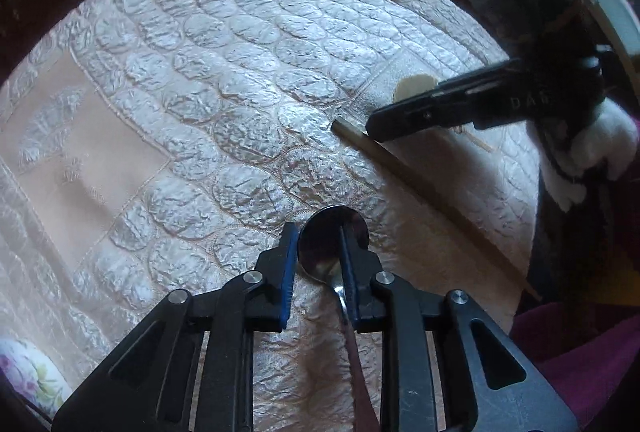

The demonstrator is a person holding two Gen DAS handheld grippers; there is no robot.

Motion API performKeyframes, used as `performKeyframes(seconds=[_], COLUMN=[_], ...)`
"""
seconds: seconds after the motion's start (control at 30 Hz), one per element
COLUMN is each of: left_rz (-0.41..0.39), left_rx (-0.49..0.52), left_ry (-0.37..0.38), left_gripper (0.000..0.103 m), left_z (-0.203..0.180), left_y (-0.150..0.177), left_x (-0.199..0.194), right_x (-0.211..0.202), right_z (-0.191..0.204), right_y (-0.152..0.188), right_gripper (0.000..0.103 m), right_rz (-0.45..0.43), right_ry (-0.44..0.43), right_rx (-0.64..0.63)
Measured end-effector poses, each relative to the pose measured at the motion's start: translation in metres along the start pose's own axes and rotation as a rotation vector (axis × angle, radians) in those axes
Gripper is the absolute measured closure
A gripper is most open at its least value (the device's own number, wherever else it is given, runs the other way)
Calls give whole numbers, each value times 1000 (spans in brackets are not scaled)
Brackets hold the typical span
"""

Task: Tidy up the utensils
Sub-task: 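Lift the metal spoon with the left gripper while the right gripper lifts the chopstick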

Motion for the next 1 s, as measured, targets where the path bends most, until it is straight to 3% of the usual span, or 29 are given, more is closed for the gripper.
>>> performKeyframes(seconds=[0.2, 0.37, 0.47, 0.53, 0.67, 0.73, 0.8, 0.83, 1.0], left_rz=[-98, -230, -286, -305, -306, -299, -294, -291, -254], left_rx=[-111, -297, -396, -454, -497, -489, -484, -483, -473], left_ry=[-24, -86, -136, -131, -139, -128, -118, -114, -123], left_gripper=[98, 101, 101, 101, 100, 94, 78, 76, 75], left_z=[3, 20, 31, 38, 47, 48, 48, 48, 50], left_y=[9, 44, 68, 83, 99, 101, 103, 102, 96], left_x=[-11, -41, -57, -66, -74, -74, -75, -75, -63], right_x=[-3, 3, 7, 12, 11, 8, 7, 7, 20], right_z=[11, 25, 44, 59, 73, 76, 76, 76, 78], right_y=[1, -5, -8, -8, -9, -8, -6, -5, -2], right_gripper=[93, 93, 93, 93, 93, 93, 89, 84, 81], right_rz=[-18, -9, -3, 9, 1, 0, 8, 11, 29], right_ry=[35, 45, 36, 52, 110, 116, 133, 144, 200], right_rx=[-31, -57, -98, -149, -201, -212, -224, -230, -262])
Point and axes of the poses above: each gripper's, at about its wrist camera, not at the fingertips, and x roughly the way its jaws point, z to its left, y to its underside, the point moved 2 cm from there along x, roughly the way its jaws point, and after that the axes turned 13 degrees about y, right-handed, at the moved point
